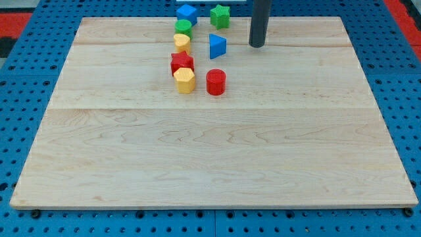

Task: Move the blue triangle to the right of the yellow hexagon

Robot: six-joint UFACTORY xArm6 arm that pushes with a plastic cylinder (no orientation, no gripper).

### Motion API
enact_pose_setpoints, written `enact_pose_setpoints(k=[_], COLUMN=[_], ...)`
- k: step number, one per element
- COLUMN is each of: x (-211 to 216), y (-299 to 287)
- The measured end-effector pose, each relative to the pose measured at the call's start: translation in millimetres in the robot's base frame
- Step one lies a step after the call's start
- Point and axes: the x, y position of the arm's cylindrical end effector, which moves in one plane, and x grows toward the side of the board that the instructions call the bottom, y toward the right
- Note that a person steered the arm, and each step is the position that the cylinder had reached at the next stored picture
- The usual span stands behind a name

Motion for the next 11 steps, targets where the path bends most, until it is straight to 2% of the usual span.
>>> enact_pose_setpoints(k=[1, 2, 3, 5, 7, 8, 11], x=[-21.3, -22.1, -12.0, 31.8, -13.8, 3.1, 70.7], y=[-26.5, -83.0, -109.6, -93.9, -73.0, -53.1, -79.5])
